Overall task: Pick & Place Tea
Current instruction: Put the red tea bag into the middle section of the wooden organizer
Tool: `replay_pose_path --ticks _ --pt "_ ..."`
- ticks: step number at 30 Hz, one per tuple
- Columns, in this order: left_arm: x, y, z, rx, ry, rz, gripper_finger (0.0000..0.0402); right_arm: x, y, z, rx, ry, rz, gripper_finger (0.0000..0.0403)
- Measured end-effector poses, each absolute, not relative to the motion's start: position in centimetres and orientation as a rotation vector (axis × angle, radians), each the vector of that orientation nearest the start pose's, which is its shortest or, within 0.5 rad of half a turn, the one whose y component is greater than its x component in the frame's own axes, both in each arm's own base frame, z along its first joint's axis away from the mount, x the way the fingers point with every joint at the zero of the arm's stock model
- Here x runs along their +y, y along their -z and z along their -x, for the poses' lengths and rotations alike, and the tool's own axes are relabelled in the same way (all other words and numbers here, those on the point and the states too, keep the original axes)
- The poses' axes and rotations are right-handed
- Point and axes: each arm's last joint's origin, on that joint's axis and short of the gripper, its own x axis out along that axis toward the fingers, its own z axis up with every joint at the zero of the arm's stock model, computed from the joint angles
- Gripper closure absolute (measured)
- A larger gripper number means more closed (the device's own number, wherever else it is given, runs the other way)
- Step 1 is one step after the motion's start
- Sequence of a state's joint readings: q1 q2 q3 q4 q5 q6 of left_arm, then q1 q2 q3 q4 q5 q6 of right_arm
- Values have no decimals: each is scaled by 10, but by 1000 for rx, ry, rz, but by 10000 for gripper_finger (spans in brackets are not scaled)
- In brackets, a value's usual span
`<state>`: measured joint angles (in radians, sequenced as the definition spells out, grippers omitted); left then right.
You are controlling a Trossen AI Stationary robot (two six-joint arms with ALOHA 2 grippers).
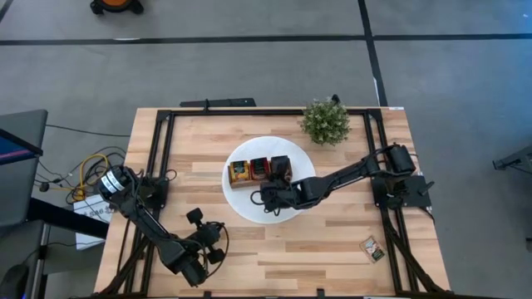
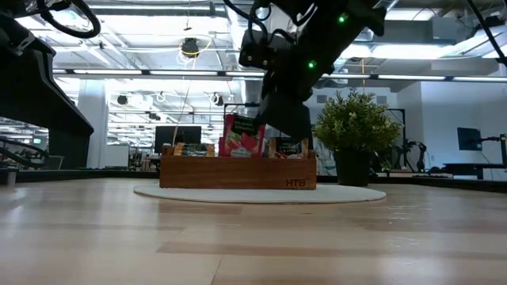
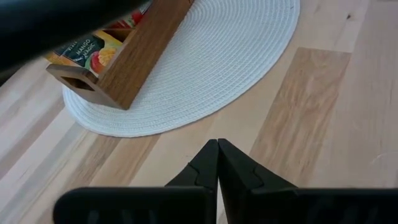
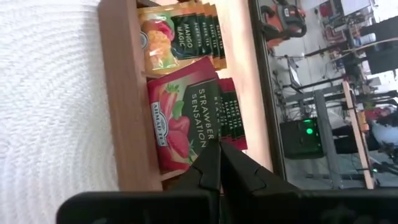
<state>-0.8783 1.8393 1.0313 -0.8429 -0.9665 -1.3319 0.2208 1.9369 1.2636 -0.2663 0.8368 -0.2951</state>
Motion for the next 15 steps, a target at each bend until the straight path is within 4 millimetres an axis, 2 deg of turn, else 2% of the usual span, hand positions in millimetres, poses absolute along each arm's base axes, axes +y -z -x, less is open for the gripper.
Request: replay_pose_path --ticks 5,15 --pt "-213 -139 -207 682 -618 -88 401 67 -166 -391 920 431 720 403" --pt "-213 -139 -208 679 -616 -83 401 63 -167 -394 914 390 676 400"
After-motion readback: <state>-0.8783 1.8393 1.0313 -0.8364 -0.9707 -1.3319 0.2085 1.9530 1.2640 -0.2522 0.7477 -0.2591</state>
